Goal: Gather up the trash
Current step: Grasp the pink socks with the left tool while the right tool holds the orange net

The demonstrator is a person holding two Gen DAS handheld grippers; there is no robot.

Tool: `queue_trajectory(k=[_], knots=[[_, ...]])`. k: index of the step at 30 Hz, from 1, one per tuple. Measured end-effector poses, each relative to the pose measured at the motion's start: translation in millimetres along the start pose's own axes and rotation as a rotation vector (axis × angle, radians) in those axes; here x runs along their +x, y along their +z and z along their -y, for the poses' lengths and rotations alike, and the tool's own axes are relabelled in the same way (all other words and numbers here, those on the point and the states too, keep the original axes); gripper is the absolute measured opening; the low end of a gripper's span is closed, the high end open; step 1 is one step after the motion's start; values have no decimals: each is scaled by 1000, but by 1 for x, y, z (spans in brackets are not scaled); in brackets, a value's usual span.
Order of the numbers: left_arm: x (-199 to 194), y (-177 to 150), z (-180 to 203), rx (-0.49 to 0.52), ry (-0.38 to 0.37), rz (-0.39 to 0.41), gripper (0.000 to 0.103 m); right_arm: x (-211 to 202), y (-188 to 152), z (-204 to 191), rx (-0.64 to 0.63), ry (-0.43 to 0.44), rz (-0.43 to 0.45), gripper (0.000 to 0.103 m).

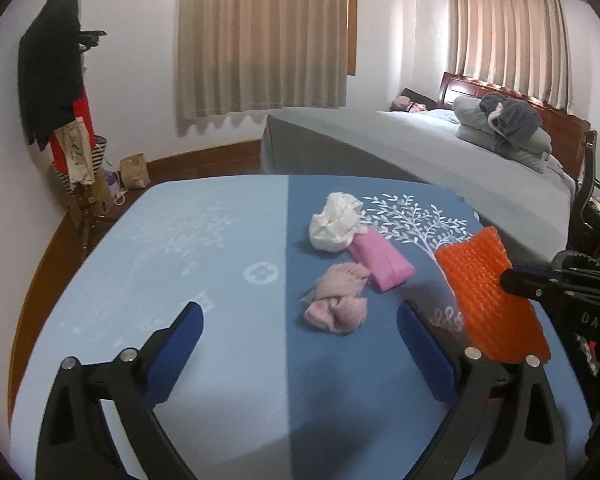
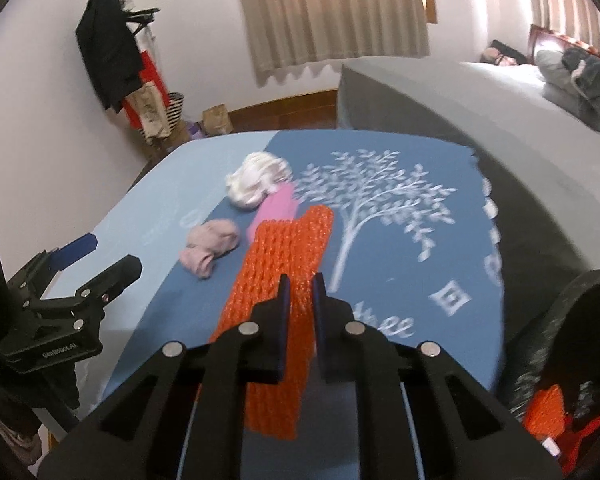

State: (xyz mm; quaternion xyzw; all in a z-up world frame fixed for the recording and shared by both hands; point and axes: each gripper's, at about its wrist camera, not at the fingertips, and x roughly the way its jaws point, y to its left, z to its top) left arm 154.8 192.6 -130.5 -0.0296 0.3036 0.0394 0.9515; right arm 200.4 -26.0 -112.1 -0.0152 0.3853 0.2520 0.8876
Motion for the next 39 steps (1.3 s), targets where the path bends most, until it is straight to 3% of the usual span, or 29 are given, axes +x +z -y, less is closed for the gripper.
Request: queue_trajectory(k=[7, 16, 21, 26, 39], knots=[[40, 11, 12, 22, -22, -54, 86, 11, 8, 22, 31, -32, 6, 10], [75, 10, 13, -13, -56, -166, 68, 21, 12, 28, 36, -29, 7, 10], [83, 8, 17, 5, -82, -215, 37, 21, 11, 28, 40, -24, 8, 10], [76, 10, 19, 1, -86, -195, 32, 16, 12, 28, 45, -22, 16, 10], [25, 21, 28, -14, -69, -101, 32, -10, 15, 25, 43, -21, 51, 10]])
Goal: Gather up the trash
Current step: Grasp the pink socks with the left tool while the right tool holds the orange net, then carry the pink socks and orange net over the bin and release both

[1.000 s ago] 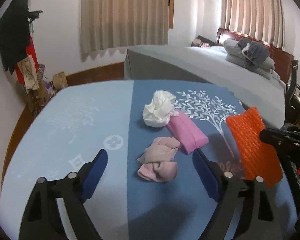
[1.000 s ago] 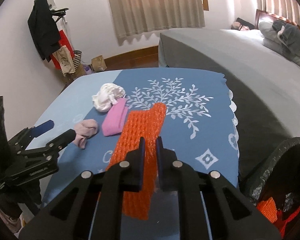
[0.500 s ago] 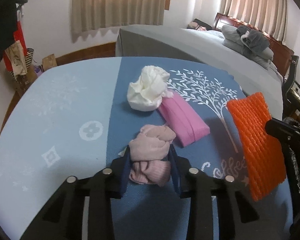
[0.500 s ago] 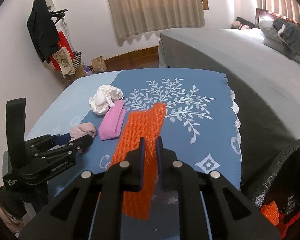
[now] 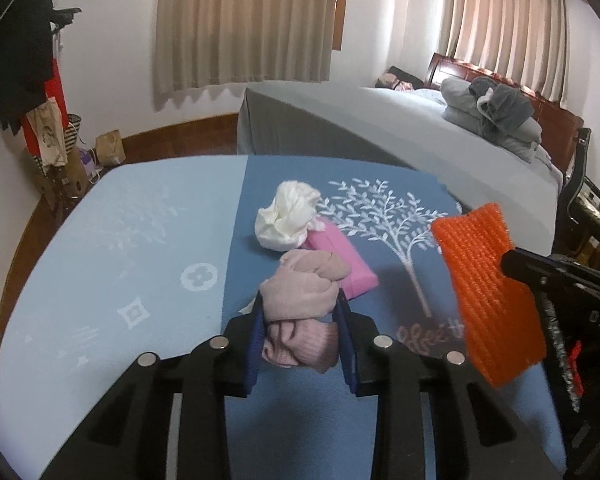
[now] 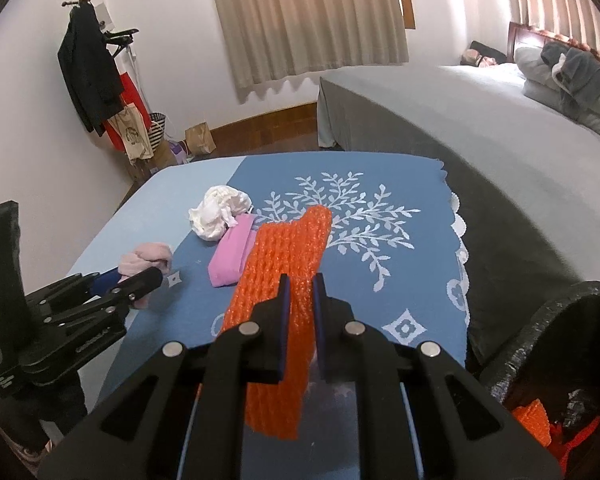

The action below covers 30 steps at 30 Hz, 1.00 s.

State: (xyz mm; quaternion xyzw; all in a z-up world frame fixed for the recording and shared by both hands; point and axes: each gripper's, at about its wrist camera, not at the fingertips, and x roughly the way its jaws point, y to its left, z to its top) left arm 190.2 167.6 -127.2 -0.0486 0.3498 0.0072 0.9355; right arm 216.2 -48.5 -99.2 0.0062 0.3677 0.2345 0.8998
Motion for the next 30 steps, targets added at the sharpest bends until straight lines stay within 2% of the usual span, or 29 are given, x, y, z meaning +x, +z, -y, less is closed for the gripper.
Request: queue_trajectory(k=[13, 30], knots=[[-48, 9, 26, 12, -10, 69, 32, -51, -4, -2, -2, -2, 49, 10], [-94, 7, 70, 63, -88, 122, 32, -125, -12, 5, -7, -42, 124, 10]])
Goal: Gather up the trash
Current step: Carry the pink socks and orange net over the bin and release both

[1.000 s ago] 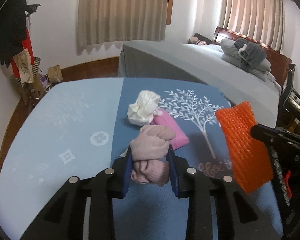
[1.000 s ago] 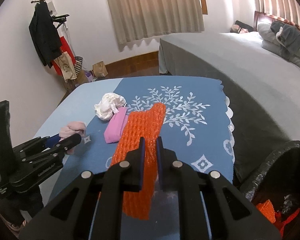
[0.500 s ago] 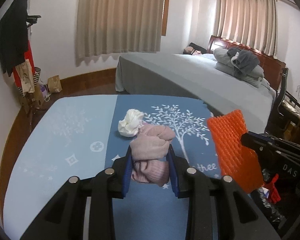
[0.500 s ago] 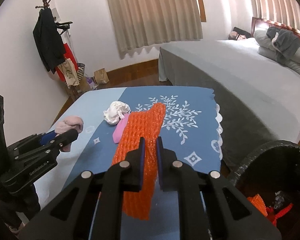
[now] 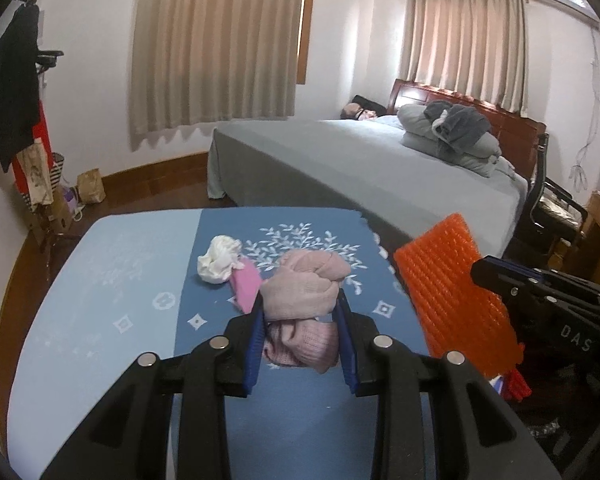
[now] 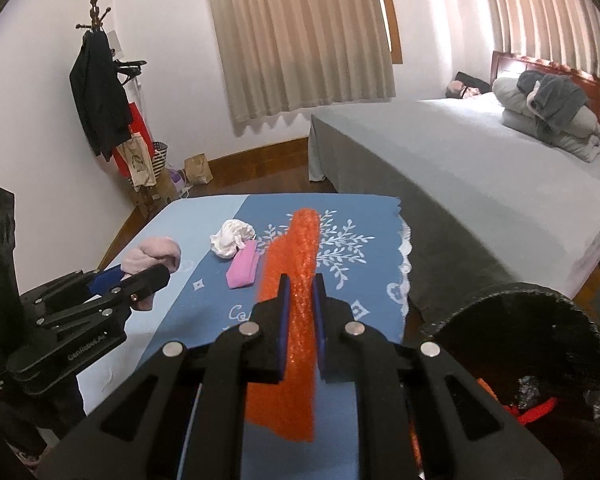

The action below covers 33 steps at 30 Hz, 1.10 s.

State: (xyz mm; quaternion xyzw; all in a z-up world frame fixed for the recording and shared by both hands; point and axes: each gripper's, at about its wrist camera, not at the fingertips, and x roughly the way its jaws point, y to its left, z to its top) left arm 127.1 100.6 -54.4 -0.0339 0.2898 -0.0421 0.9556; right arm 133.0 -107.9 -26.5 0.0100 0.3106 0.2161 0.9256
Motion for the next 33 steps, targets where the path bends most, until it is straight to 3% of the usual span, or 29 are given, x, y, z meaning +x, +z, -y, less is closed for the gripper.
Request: queue_trajectory(k=[18, 33], knots=[[-21, 4, 59, 66, -102, 33, 32, -47, -12, 35, 33, -83, 49, 9], [-1, 2, 130, 151, -216, 26, 32, -81, -32, 94, 106, -214, 74, 9]])
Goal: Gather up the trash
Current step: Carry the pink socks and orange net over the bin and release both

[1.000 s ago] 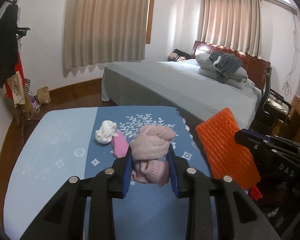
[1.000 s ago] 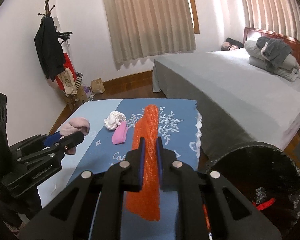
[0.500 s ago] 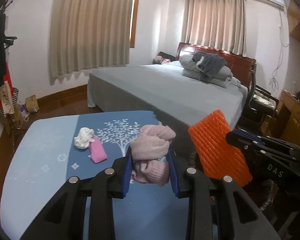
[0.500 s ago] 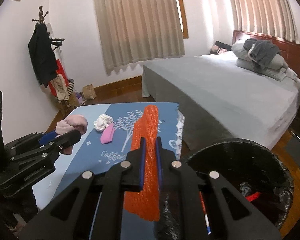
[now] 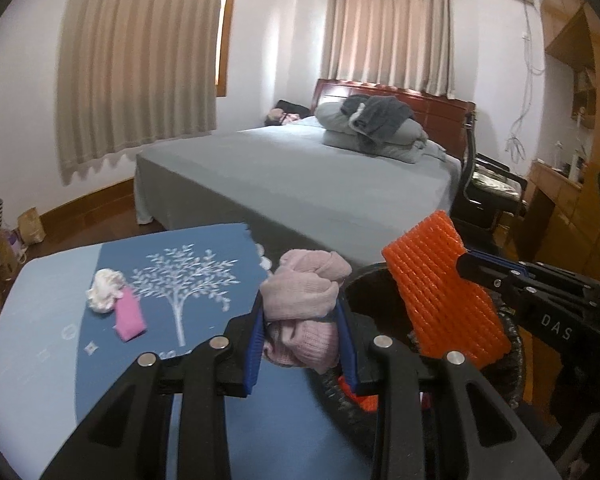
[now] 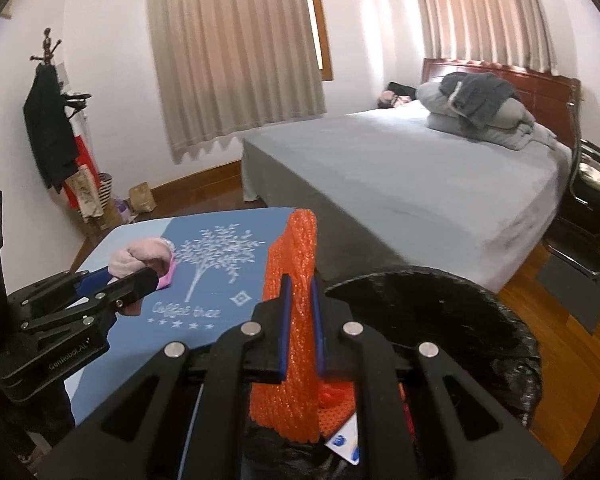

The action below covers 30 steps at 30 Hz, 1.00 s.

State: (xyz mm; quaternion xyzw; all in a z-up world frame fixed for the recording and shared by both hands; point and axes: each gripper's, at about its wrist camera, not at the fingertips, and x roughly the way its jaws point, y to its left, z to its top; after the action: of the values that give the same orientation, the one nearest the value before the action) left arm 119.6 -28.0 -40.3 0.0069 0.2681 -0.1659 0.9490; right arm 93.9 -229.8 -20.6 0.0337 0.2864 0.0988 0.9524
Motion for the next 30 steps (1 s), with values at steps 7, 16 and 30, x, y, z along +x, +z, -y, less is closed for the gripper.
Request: queue_trajectory(k=[7, 16, 30], knots=[[16, 5, 31, 37, -57, 1, 32, -12, -8, 32, 36, -64, 9, 9], [38, 6, 72, 93, -132, -9, 32, -23, -23, 76, 82, -132, 8, 9], [87, 0, 117, 154, -214, -63, 32, -12, -38, 124, 133, -195, -23, 9]])
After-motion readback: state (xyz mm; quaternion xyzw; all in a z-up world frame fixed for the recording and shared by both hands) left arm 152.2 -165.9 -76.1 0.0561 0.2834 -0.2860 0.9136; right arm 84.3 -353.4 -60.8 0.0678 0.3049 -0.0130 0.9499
